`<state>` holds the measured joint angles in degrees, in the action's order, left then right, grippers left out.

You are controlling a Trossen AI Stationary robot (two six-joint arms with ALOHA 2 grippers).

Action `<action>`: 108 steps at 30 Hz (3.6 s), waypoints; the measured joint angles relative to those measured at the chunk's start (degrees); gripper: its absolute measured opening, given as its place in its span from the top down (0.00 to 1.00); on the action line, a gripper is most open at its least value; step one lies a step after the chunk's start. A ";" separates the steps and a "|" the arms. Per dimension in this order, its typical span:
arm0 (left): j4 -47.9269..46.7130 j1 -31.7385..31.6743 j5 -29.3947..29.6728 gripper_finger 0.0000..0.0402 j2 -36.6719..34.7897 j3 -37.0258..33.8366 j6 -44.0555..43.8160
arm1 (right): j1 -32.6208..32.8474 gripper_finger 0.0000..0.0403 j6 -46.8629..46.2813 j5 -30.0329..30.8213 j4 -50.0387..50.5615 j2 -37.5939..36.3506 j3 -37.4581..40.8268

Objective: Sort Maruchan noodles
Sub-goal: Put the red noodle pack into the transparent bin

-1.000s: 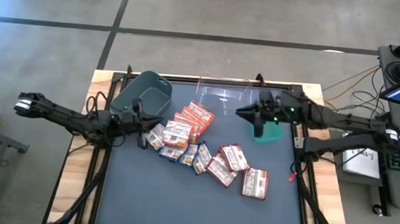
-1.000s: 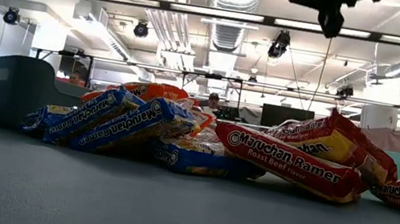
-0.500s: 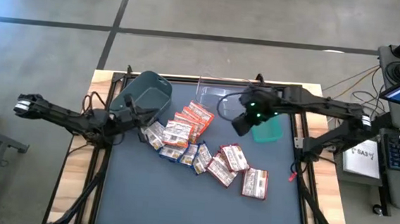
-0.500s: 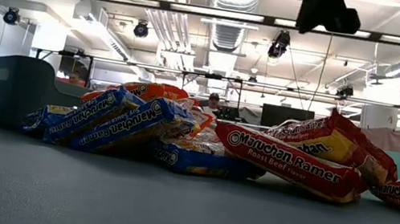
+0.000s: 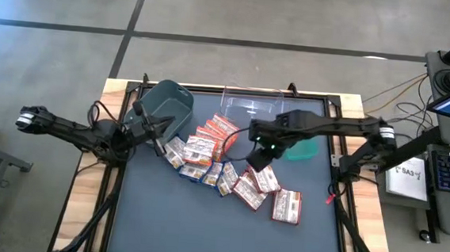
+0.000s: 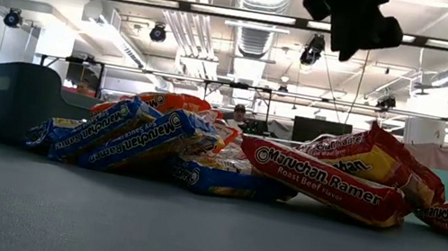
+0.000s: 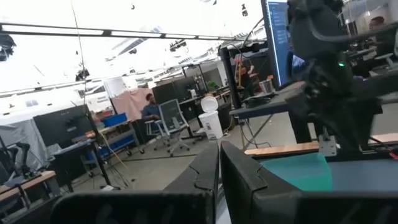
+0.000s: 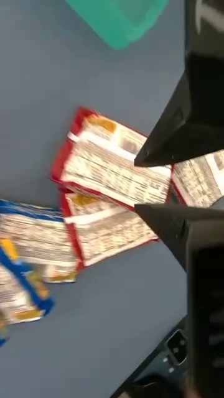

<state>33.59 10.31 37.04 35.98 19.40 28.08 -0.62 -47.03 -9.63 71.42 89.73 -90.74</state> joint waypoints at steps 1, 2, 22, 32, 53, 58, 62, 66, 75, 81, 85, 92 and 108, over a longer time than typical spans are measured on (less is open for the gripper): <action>-0.27 0.00 0.00 1.00 0.10 -0.06 -0.08 | 0.43 0.70 -0.02 -0.62 0.00 0.74 0.00; -0.36 0.00 0.00 1.00 0.21 -0.14 -0.12 | 0.87 0.67 0.05 -1.20 -0.02 1.62 0.00; -0.30 0.00 -0.08 1.00 2.04 -0.26 -3.59 | 6.38 0.48 -8.70 2.53 0.46 17.79 -5.04; -0.66 0.00 -0.11 1.00 2.26 -0.26 -4.15 | 6.37 0.48 -5.67 9.88 11.41 24.30 -17.03; -1.56 0.00 -0.13 1.00 5.47 -0.29 -4.63 | 4.83 0.62 14.13 32.20 3.50 26.84 -23.26; -1.42 0.00 -0.29 1.00 7.70 0.31 -5.89 | 4.70 0.82 21.80 37.10 0.62 26.31 -22.97; -1.61 -0.02 -3.93 1.00 10.68 2.24 -8.12 | 5.27 0.95 25.47 39.23 -2.75 22.87 -19.90; -4.77 0.00 -6.43 1.00 14.38 4.16 -10.06 | 5.50 0.97 25.10 34.80 -8.03 16.85 -11.35; -12.14 -0.33 -6.55 1.00 23.79 9.30 -11.87 | 5.48 0.98 11.74 19.07 -12.38 4.66 6.30; -13.63 -0.39 -6.27 1.00 27.71 14.26 -10.04 | 5.74 0.87 5.01 8.81 -11.95 4.16 8.79; -14.97 -0.39 -6.23 1.00 28.49 15.88 -9.72 | 5.74 0.76 4.12 6.35 -11.57 6.09 7.87; -17.17 -0.39 -0.26 1.00 26.91 15.80 -8.64 | 6.27 0.71 3.06 6.08 -10.84 8.74 5.49; -27.94 -0.39 4.50 1.00 11.56 15.65 -7.64 | 6.37 0.94 9.55 1.07 -16.20 8.09 4.98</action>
<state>5.65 9.91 41.54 47.54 35.05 20.44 5.76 -37.48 -8.56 55.22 97.82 -85.76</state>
